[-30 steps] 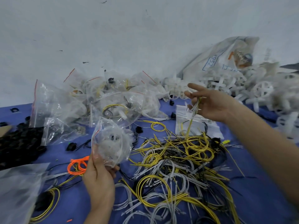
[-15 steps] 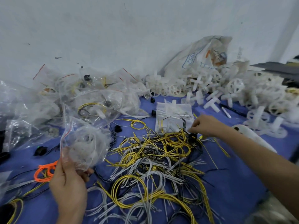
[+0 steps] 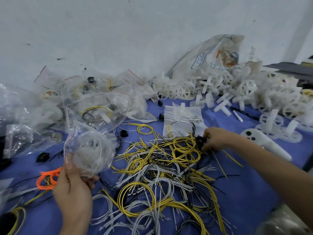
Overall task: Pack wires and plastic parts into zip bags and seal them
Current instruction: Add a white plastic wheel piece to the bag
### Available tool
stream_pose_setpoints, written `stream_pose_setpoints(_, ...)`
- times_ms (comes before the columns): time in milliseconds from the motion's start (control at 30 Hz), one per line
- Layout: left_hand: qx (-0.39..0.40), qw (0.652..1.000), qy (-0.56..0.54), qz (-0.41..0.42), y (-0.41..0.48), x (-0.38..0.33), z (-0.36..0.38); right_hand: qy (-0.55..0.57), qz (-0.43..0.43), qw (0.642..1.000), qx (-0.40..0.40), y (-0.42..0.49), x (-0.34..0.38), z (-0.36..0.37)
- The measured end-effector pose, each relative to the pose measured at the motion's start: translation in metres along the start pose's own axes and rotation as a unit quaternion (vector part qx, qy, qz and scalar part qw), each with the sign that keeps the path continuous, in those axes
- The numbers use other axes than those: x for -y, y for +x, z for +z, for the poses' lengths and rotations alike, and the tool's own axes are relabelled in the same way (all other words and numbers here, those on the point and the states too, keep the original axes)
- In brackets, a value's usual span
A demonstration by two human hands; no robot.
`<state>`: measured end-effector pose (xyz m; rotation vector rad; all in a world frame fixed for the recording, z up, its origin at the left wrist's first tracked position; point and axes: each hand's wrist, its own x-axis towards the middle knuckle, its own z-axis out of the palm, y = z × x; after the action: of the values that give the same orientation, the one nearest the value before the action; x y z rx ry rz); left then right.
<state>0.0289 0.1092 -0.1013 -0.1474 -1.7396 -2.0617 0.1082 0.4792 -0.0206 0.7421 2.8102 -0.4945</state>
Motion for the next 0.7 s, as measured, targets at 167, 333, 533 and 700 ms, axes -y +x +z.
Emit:
stream_pose_setpoints(167, -0.003, 1.0, 0.01, 0.012, -0.003, -0.008, 0.003, -0.027, 0.01, 1.0, -0.008, -0.002, 0.005, -0.002)
stream_pose_setpoints(333, 0.0, 1.0, 0.011, 0.006, -0.002, -0.003, 0.001, -0.061, 0.025, 0.998, 0.01, -0.005, 0.012, -0.003)
stream_pose_setpoints(533, -0.005, 1.0, 0.003, 0.004, -0.002, -0.003, 0.001, 0.002, -0.016, 0.985, -0.173, -0.003, 0.015, -0.027)
stream_pose_setpoints(700, -0.003, 1.0, -0.007, -0.001, -0.001, -0.001, 0.0, 0.071, -0.079, 0.96, -0.259, -0.013, 0.029, -0.046)
